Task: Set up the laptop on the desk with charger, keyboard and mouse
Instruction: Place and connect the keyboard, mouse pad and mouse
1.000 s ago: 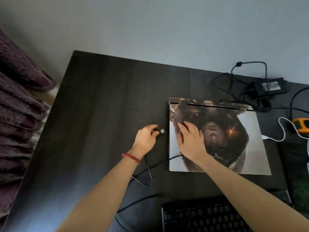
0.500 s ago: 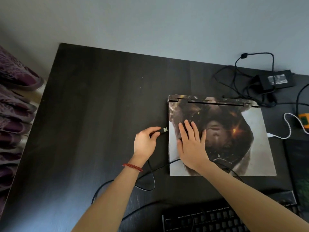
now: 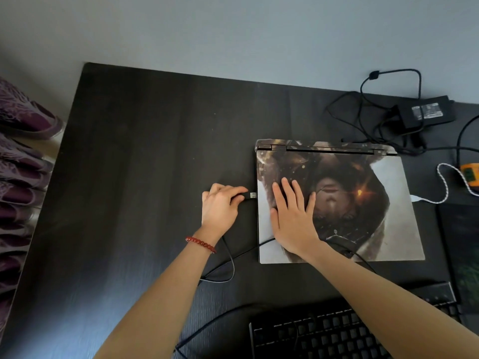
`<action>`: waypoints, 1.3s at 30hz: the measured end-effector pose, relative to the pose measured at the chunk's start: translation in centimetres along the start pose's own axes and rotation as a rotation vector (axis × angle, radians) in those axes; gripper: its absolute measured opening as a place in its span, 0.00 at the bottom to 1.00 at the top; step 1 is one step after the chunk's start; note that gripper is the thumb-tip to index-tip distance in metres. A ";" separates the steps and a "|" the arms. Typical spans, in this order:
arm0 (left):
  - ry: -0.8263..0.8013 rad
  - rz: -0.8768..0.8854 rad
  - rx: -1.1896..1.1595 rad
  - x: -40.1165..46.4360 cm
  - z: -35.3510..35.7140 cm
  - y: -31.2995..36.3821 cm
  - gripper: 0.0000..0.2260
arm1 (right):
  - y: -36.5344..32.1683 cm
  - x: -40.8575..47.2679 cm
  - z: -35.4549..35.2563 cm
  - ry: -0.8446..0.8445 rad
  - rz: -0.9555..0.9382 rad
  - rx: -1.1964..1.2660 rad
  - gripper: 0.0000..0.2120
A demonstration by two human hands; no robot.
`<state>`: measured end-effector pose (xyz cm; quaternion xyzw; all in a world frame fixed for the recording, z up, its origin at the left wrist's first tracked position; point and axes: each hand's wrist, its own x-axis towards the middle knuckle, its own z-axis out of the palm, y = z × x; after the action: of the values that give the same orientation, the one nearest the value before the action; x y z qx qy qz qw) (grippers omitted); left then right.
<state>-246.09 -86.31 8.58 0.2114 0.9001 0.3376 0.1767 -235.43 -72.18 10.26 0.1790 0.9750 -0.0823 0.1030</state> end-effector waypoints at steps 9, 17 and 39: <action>-0.021 0.079 0.102 -0.8 1.0 0.4 0.13 | 0.1 0.0 0.0 0.008 -0.008 -0.001 0.26; -0.008 0.013 -0.083 -2.0 1.0 0.4 0.11 | 0.2 0.0 0.1 0.011 -0.012 -0.004 0.26; -0.029 -0.084 -0.209 -4.2 1.5 1.0 0.12 | 0.1 -0.1 0.1 0.017 -0.007 -0.010 0.27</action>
<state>-241.61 -86.93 8.94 0.1588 0.8654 0.4186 0.2249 -235.30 -72.15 10.13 0.1757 0.9768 -0.0764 0.0954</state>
